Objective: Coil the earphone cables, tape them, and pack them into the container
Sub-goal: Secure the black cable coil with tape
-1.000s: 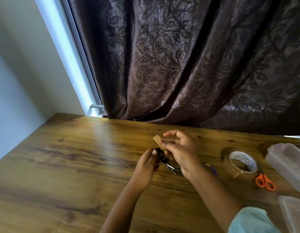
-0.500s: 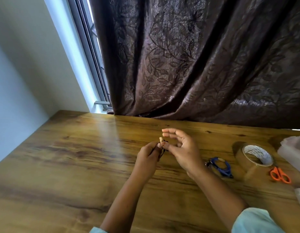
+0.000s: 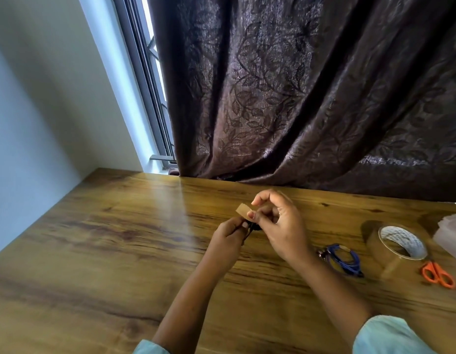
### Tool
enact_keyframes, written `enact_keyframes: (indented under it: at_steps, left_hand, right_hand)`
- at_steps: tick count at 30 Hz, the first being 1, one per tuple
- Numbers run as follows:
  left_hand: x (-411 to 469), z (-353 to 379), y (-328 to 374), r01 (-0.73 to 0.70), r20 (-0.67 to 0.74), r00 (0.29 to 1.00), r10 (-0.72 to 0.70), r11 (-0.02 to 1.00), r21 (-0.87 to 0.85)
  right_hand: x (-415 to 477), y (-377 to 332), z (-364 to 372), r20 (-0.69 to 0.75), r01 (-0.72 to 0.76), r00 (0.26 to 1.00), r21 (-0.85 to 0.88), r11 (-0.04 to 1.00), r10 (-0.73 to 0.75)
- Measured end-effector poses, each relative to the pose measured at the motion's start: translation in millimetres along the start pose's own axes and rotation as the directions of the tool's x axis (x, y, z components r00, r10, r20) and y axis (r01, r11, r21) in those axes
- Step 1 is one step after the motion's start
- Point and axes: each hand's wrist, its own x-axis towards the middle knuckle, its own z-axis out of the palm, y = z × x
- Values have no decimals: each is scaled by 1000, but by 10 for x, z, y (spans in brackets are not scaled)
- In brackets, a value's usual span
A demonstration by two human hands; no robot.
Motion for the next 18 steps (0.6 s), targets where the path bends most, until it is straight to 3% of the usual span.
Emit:
enact_keyframes:
  at_steps: [9,15,18]
  left_hand:
    - [-66,57,73,2,-40,999,-7,994,-112]
    - [17,114,70,-34,-46,999,29,993,-113]
    - [32,139,72,6,-81,996,-20,986,-167]
  right_hand:
    - [12,66,-47,66,-23,997,-95,995,30]
    - [15,99,-83,74,33,997,-189,981,-19]
    - [27,81,-133,132,85,990,-222,971,-57]
